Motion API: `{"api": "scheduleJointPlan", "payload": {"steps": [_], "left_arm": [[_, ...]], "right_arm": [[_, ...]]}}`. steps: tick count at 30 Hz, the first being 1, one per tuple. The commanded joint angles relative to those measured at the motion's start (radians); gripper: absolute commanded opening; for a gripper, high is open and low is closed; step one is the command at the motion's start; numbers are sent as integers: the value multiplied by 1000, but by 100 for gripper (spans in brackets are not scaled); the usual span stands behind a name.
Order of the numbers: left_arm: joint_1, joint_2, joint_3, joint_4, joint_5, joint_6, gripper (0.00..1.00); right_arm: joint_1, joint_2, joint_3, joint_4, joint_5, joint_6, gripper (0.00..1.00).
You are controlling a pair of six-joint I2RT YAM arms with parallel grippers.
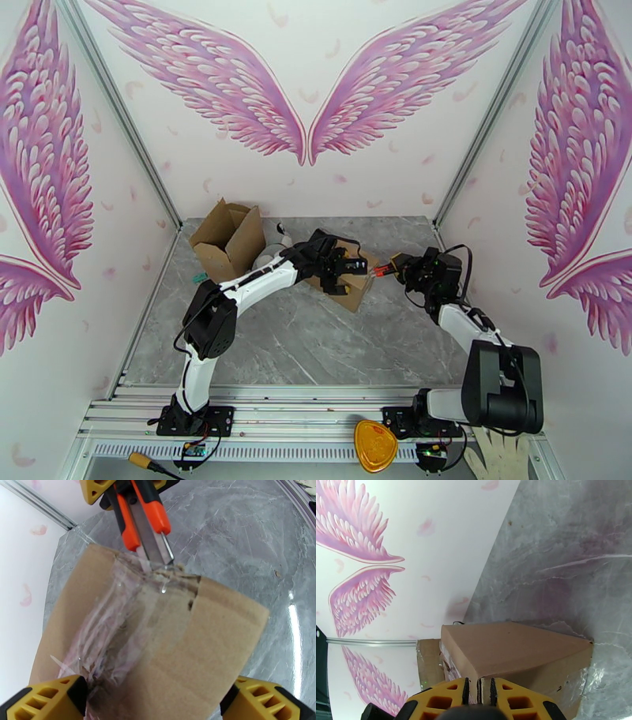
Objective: Unpack the express box
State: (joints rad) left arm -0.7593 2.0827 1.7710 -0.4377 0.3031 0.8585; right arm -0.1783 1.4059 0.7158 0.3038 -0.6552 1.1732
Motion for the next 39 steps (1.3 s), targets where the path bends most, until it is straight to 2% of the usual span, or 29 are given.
{"api": "scheduleJointPlan", "payload": {"steps": [1,10,24,30,37,39], "left_arm": [[11,-6,10,152,-43,-41,91],[2,-1,31,158,-40,-52,92],[6,0,33,196,-119,-97,93],[14,-9,24,172,-93,-72,93],[17,-56,-16,135,40,3,94],[3,-67,-18,125,46,12,94]], "right_arm": [[50,51,2,-109,-141,-53,0],[49,65,4,-117,-145,-78,0],[51,2,-44,-130,-142,-74,0],[53,-28,-68,-131,-133,-67,0],[56,24,-7,-123,-151,-63,0],[59,27,11,-135,-148,-70,0]]}}
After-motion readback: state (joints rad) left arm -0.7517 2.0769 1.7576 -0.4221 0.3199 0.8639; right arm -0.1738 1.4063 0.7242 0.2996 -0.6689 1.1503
